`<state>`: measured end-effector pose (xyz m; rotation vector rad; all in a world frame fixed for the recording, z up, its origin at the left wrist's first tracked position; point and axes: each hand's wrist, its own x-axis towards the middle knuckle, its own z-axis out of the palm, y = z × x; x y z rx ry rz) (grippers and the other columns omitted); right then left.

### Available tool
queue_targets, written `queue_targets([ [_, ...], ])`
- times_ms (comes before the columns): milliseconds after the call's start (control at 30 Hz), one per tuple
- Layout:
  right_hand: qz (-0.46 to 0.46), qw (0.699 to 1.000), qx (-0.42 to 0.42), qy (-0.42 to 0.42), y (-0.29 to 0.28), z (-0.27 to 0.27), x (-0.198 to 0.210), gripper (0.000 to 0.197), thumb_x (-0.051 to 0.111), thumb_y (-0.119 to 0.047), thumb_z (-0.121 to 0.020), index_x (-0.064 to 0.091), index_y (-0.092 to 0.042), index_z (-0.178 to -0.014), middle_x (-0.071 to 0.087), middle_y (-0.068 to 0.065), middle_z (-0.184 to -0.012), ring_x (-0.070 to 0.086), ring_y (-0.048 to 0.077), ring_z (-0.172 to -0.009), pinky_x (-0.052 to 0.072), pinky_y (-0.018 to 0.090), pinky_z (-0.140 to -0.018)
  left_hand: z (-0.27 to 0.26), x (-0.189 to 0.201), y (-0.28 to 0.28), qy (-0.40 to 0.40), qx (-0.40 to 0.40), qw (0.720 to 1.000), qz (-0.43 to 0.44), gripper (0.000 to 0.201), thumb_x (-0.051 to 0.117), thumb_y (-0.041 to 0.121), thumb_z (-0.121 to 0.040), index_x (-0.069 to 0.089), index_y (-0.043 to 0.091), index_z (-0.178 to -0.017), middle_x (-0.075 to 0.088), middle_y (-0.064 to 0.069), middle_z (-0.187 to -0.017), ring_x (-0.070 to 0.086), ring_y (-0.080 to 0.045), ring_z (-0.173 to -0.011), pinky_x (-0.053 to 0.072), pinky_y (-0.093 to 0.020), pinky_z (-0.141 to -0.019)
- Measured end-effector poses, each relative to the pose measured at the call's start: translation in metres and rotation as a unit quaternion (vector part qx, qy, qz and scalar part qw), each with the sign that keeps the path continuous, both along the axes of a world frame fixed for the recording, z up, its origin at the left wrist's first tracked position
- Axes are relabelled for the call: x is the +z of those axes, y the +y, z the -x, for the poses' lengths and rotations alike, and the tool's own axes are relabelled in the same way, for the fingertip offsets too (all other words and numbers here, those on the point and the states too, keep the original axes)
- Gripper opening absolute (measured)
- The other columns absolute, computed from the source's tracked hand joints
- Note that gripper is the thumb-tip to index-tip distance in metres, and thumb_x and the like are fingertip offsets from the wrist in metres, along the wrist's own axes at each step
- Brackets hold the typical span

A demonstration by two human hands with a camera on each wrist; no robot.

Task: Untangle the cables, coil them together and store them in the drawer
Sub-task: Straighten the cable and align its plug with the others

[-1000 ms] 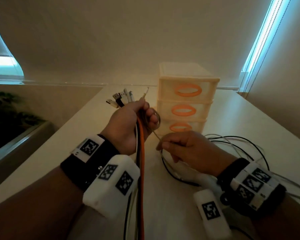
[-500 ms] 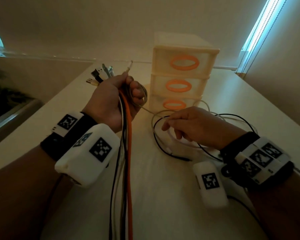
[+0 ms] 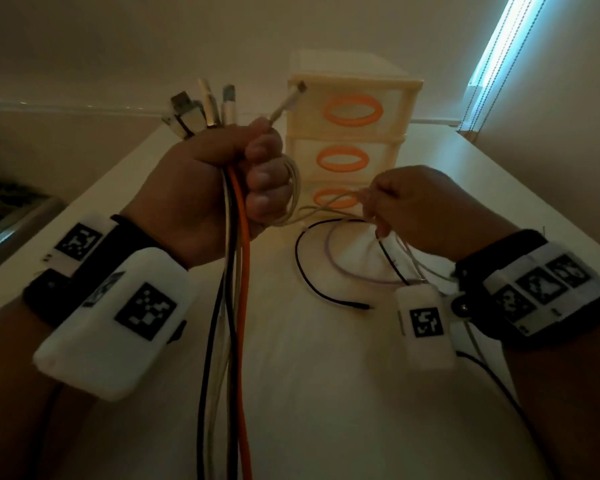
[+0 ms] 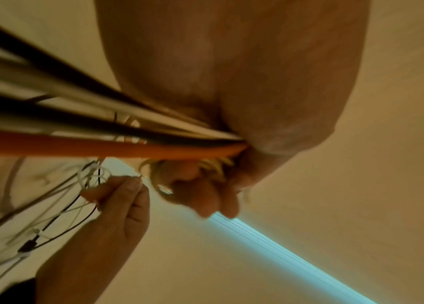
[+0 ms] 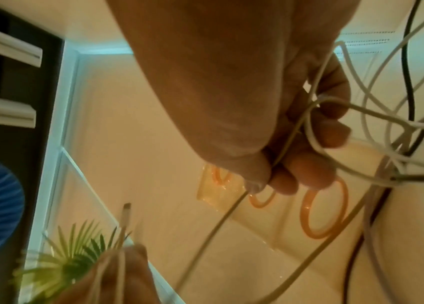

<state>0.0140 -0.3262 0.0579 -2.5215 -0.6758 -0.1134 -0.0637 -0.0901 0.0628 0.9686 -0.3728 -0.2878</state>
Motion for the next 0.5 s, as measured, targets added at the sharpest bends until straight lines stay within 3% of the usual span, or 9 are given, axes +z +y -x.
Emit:
queue_targets([
  [67, -0.045, 0.999, -0.012, -0.025, -0.001, -0.001, 0.001, 0.03, 0.056, -0.041, -0.1, 0.068, -0.024, -0.078, 0.064, -0.005, -0.069, 0.058, 0.012, -0.061, 0.043, 0.025, -0.055, 0.004, -0.004, -0.007, -0.027, -0.024, 0.993, -0.116, 0.033, 0.036, 0.028, -0.102, 0.046, 0.016, -0.073, 0.057, -0.005, -0.064, 0.054, -0.02, -0.056, 0.046, -0.027, -0.057],
  [133, -0.078, 0.993, -0.018, -0.087, 0.007, 0.003, -0.004, 0.027, 0.057, -0.038, -0.099, 0.069, -0.02, -0.083, 0.061, -0.008, -0.069, 0.059, 0.014, -0.068, 0.044, 0.029, -0.062, 0.008, -0.011, -0.019, -0.033, -0.035, 0.979, -0.199, 0.037, 0.038, 0.024, -0.103, 0.056, 0.015, -0.071, 0.069, -0.017, -0.079, 0.067, -0.033, -0.074, 0.054, -0.034, -0.069],
  [200, -0.151, 0.982, -0.009, -0.115, 0.018, 0.011, -0.008, 0.026, 0.057, -0.033, -0.099, 0.069, -0.015, -0.085, 0.064, -0.006, -0.067, 0.062, 0.015, -0.069, 0.05, 0.033, -0.068, 0.008, -0.02, -0.03, -0.005, -0.026, 0.979, -0.202, 0.038, 0.041, 0.02, -0.103, 0.061, 0.01, -0.072, 0.071, -0.024, -0.096, 0.068, -0.041, -0.103, 0.056, -0.042, -0.092],
  [267, -0.226, 0.97, 0.024, -0.089, 0.024, 0.021, -0.009, 0.027, 0.06, -0.031, -0.098, 0.069, -0.013, -0.081, 0.067, 0.0, -0.065, 0.064, 0.015, -0.064, 0.053, 0.037, -0.07, 0.003, -0.025, -0.033, 0.02, 0.025, 0.987, -0.16, 0.034, 0.041, 0.02, -0.104, 0.053, 0.005, -0.076, 0.071, -0.02, -0.098, 0.067, -0.036, -0.112, 0.049, -0.045, -0.107],
  [367, -0.176, 0.977, 0.107, -0.06, 0.027, 0.032, -0.009, 0.024, 0.062, -0.03, -0.097, 0.069, -0.019, -0.077, 0.071, 0.001, -0.07, 0.062, 0.009, -0.059, 0.053, 0.036, -0.065, -0.007, -0.027, -0.028, 0.042, 0.151, 0.983, -0.095, 0.036, 0.035, 0.025, -0.108, 0.046, 0.009, -0.077, 0.072, -0.012, -0.088, 0.069, -0.026, -0.094, 0.047, -0.041, -0.106],
  [467, -0.085, 0.975, 0.183, 0.095, 0.033, 0.04, -0.017, 0.022, 0.055, -0.023, -0.102, 0.069, -0.017, -0.086, 0.065, -0.014, -0.059, 0.057, 0.0, -0.05, 0.046, 0.018, -0.055, -0.012, -0.026, -0.024, 0.083, 0.214, 0.973, -0.015, 0.041, 0.035, 0.031, -0.109, 0.047, 0.011, -0.077, 0.072, -0.02, -0.114, 0.07, -0.029, -0.11, 0.052, -0.036, -0.1],
  [500, -0.046, 0.97, 0.207, 0.119, 0.036, 0.042, -0.021, 0.023, 0.052, -0.022, -0.103, 0.069, -0.015, -0.088, 0.063, -0.017, -0.058, 0.056, -0.001, -0.052, 0.043, 0.014, -0.055, -0.013, -0.025, -0.023, 0.098, 0.223, 0.97, 0.016, 0.041, 0.036, 0.032, -0.109, 0.047, 0.011, -0.076, 0.072, -0.02, -0.115, 0.07, -0.03, -0.111, 0.055, -0.034, -0.097],
])
